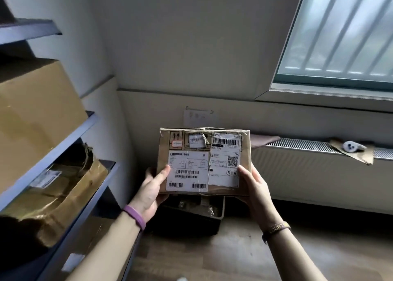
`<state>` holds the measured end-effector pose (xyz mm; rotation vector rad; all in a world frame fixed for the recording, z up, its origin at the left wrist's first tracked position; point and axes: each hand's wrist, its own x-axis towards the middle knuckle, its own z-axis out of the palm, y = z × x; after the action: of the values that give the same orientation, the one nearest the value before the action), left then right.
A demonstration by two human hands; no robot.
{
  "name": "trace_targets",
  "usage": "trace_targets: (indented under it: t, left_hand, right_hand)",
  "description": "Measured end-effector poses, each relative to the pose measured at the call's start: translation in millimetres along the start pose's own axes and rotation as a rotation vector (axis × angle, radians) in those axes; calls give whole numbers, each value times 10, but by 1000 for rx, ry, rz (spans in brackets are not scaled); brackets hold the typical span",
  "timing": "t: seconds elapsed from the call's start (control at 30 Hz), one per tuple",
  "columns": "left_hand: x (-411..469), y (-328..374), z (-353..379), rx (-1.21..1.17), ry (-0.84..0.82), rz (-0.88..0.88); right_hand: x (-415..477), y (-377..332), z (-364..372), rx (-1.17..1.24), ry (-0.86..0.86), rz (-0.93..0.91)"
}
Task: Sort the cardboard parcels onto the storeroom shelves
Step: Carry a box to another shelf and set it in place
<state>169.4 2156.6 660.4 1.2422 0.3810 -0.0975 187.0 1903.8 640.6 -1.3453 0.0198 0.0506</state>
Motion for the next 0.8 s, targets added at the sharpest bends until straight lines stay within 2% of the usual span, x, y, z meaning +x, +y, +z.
trace_targets:
  t: [0.27,0.53,0.8]
  left_hand:
    - [1653,441,290,23,-34,-77]
    - [2965,566,809,47,-45,-139]
    - [4182,461,1327,81,53,-231]
  right_hand:
    - [1535,34,8,28,72,49]
    - [2770,35,-219,-5,134,129]
    - [4029,233,-666,-32,107,279]
